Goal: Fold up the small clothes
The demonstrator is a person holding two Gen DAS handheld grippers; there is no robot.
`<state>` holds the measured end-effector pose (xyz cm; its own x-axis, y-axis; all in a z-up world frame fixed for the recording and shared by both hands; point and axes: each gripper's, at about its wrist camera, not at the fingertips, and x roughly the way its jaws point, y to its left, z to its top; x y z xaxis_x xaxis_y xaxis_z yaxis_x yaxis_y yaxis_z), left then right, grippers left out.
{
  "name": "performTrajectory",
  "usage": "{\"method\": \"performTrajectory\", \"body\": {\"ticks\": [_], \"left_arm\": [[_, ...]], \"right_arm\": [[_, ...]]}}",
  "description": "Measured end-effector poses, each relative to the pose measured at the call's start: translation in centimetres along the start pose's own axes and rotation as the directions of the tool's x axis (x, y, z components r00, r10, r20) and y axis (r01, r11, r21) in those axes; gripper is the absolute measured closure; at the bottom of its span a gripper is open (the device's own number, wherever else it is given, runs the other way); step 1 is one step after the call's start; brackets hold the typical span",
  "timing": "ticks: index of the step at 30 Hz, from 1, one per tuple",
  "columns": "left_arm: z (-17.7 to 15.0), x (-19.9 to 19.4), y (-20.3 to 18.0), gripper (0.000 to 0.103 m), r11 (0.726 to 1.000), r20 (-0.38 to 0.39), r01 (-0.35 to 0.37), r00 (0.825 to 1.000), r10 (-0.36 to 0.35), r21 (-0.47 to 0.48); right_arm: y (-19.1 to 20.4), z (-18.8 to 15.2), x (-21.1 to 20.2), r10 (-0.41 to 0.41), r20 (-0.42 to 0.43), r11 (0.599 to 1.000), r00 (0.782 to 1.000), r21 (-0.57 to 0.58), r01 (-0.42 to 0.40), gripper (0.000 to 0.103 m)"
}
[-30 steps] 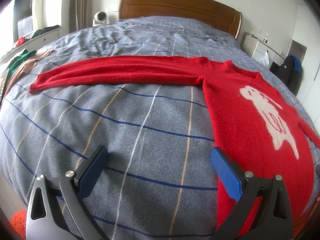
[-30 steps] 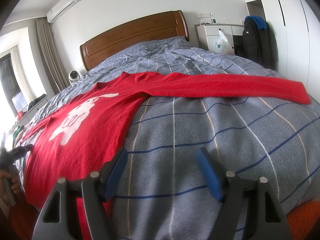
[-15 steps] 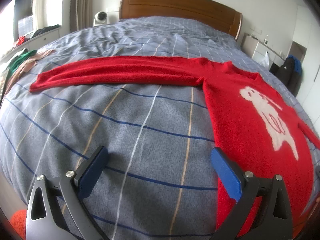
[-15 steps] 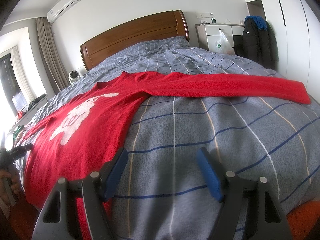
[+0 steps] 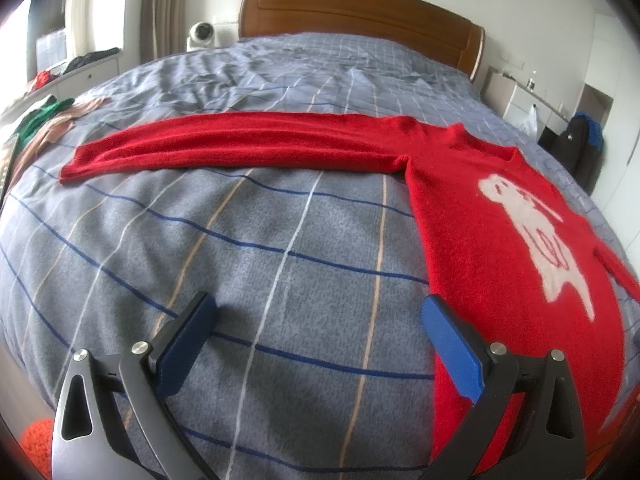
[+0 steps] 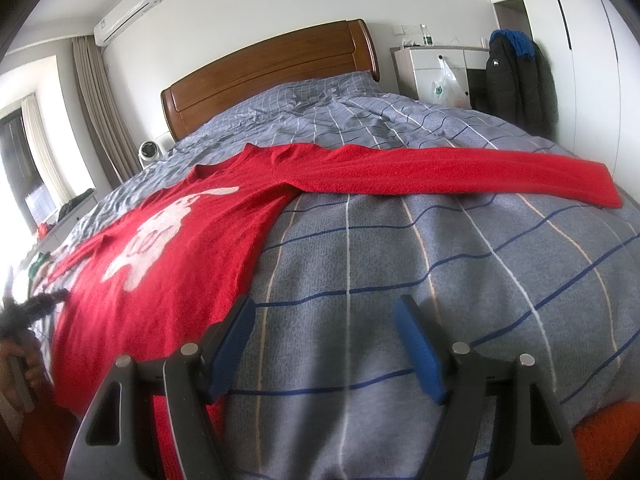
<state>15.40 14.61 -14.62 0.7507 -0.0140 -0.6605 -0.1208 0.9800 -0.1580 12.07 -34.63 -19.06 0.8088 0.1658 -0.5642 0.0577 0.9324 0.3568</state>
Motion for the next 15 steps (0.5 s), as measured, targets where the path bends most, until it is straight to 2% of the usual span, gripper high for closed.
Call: {"method": "performTrajectory", "body": {"ticks": [5,9,11,14,15], "left_arm": [[0.1,-0.1,0.3,0.001,1.0,-0.003,0.015,1.0,-0.015,-0.014],[0.0,-0.2,0.1,0.001,1.0,-0.004,0.009,1.0,-0.009,-0.018],[0.0,-0.2,0.1,0.001,1.0,-0.004,0.006,1.0,-0.006,-0.016],[0.0,-0.1,-0.1,0.001,1.0,-0.003,0.002,1.0,-0.002,-0.014],[0.0,-0.1,-0.1,0.001,1.0,-0.004,0.0,1.0,0.0,-0.014]], "right_arm": [[-3.4,4.3,-1.6,0.005,0.02,0.997,1.0,0.082,-0.007,0.031],[-8.8,8.6,-2.9,-0.011,0.046,0.968,0.999,0.252,-0.001,0.031],[-11.8,9.5,-2.8,0.019,0.037,0.919,0.999,0.392,-0.032,0.031],[-14.6,9.0,-1.7,0.132,0.028,0.808,0.991,0.576,-0.124,0.031],[-15.4,8.1,-1.3,0.152,0.035,0.754,0.988,0.642,-0.139,0.031]]}}
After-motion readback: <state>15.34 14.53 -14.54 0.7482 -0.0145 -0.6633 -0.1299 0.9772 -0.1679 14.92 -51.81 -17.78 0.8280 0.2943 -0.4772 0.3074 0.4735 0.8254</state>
